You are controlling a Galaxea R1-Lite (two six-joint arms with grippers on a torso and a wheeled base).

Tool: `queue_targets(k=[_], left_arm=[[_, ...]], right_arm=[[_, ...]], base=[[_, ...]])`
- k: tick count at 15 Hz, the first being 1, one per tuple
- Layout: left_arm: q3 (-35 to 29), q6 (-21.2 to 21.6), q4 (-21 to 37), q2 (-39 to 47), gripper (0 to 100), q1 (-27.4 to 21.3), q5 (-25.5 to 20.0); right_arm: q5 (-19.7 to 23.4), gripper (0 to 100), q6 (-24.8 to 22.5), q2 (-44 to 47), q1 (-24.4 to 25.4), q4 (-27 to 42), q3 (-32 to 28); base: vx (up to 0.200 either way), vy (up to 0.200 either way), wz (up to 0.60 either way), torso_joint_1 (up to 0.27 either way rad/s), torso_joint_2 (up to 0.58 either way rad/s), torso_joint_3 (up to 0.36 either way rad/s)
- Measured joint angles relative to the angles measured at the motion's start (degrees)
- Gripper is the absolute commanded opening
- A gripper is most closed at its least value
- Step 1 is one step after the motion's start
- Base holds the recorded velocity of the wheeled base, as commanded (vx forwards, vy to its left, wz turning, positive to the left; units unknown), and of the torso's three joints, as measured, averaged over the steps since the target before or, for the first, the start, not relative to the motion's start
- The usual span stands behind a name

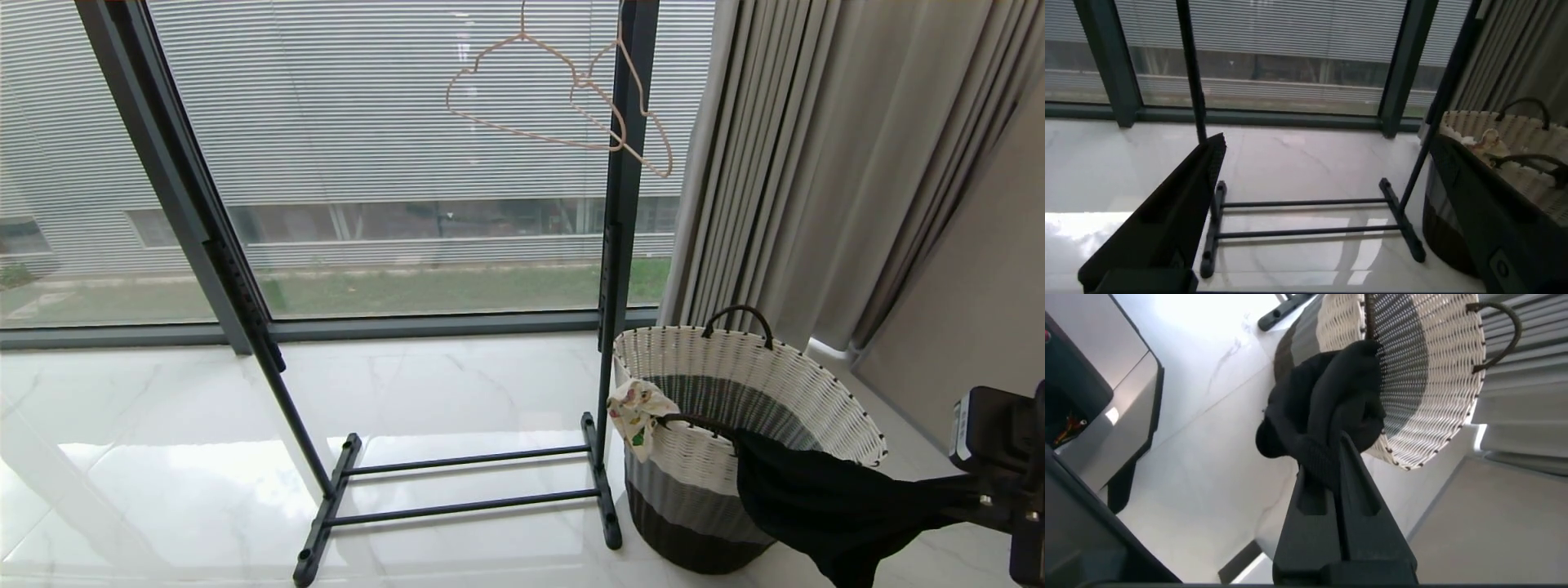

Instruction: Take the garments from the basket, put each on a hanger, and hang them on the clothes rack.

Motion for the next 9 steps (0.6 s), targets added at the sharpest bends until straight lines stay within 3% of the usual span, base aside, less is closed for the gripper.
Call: queue_targets(k=[4,6,9], left_arm=[[-18.5,-4.6,-3.3,21.0,100,-4.5,-1.3],[-23.8,-5.6,-4.3,32.8,100,-13.5,-0.7],[-26.7,-6.3,-6.6,47.3,100,-27.7,6.4]], right_arm=[[2.7,0,0.0,0.2,0.3,-0.2,-2.9],[3.3,0,0.0,0.5,1.6,0.0,-5.3],[4.2,0,0.0,1.1,4.0,0.1,-7.6]], base=[[0.0,0.0,0.0,0.0,0.0,0.0],[0.0,0.0,0.0,0.0,0.0,0.0],[0.0,0.0,0.0,0.0,0.0,0.0]])
